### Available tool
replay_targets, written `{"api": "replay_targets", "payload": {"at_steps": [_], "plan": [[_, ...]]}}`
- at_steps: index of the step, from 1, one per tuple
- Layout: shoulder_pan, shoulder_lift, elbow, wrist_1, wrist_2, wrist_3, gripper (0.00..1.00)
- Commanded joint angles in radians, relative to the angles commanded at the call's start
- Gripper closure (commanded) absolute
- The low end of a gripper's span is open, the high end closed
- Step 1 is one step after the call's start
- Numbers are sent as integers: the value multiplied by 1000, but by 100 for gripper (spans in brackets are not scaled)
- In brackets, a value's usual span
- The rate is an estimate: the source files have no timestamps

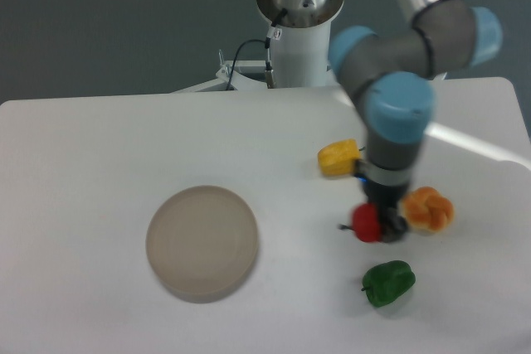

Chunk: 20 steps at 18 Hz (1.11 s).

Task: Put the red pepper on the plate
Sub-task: 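Carry the held red pepper with the gripper over to the beige plate, then lower the red pepper onto the plate and open the gripper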

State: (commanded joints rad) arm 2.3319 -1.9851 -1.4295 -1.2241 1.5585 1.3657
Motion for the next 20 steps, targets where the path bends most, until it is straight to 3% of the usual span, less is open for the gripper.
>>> {"api": "replay_targets", "payload": {"at_steps": [3, 9, 13, 18, 20], "plan": [[-81, 3, -23, 9, -2, -150, 59], [-201, -21, -40, 113, -23, -411, 59], [-249, -63, -43, 170, -21, -484, 59], [-266, -92, -42, 179, -18, -519, 59], [-266, -109, -39, 210, -24, -520, 59]]}}
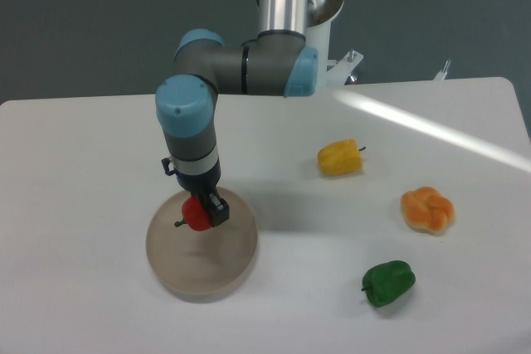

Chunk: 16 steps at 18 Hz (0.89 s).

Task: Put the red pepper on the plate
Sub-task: 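Lower the red pepper onto the plate and open the gripper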

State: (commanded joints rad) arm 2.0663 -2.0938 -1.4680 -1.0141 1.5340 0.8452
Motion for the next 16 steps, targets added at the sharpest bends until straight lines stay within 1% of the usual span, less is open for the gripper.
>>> {"api": "replay_targets", "payload": {"at_steps": [2, 3, 6, 16], "plan": [[18, -23, 5, 15, -84, -58, 59], [21, -41, 8, 19, -119, -66, 59], [29, -66, 11, 54, -123, -72, 59], [40, -84, 11, 62, -133, -71, 58]]}}
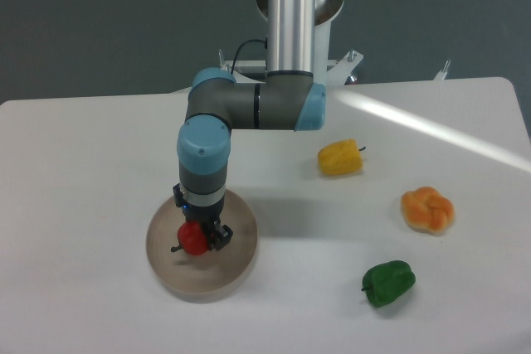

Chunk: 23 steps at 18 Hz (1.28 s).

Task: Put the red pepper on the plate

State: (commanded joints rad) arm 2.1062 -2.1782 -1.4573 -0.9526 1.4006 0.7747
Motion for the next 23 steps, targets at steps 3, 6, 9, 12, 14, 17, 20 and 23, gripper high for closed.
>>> {"api": "replay_targets", "payload": {"at_steps": [3, 6, 9, 12, 14, 17, 20, 23], "plan": [[6, 0, 0, -2, 0, 2, 58], [6, 0, -3, 0, 0, 3, 57], [14, 0, -8, 0, 0, 5, 56], [17, 0, -11, 0, 0, 6, 55], [20, 0, -11, 0, 0, 8, 53], [20, 2, -11, 0, 0, 6, 44], [23, 6, -11, 0, 0, 8, 25], [23, 14, -12, -2, 0, 5, 13]]}}
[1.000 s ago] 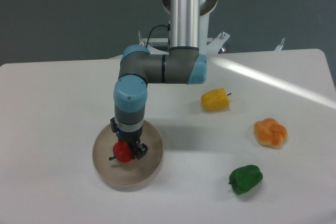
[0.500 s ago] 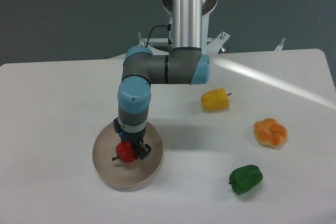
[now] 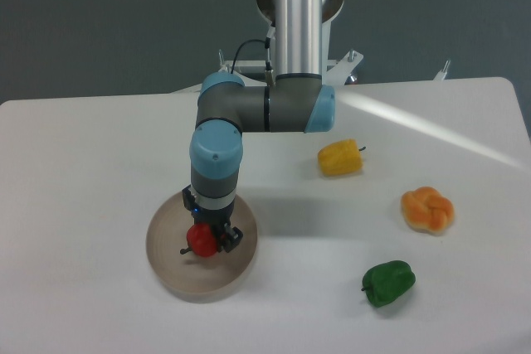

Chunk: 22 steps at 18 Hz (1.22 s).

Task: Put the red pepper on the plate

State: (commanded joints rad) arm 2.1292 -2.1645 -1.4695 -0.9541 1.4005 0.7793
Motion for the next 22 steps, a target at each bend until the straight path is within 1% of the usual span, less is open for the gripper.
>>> {"api": "replay_targets", "payload": {"at_steps": [1, 2, 3, 6, 9, 10, 12, 13, 16, 17, 18, 19, 21, 22], "plan": [[0, 3, 0, 0, 2, -2, 9], [0, 5, 0, 0, 2, -3, 6], [0, 11, 0, -2, 0, -3, 1], [2, 21, 6, -3, 0, -5, 0], [46, 60, 9, -23, 6, 15, 0], [78, 80, 14, -61, 9, 43, 0], [124, 101, 32, -125, 11, 124, 0], [144, 103, 50, -156, 12, 168, 0], [230, 106, 115, -260, 17, 323, 0], [265, 101, 142, -293, 46, 410, 0], [287, 95, 158, -301, 73, 470, 0], [325, 84, 184, -302, 98, 557, 0], [362, 57, 221, -302, 100, 644, 0], [385, 36, 251, -301, 101, 705, 0]]}}
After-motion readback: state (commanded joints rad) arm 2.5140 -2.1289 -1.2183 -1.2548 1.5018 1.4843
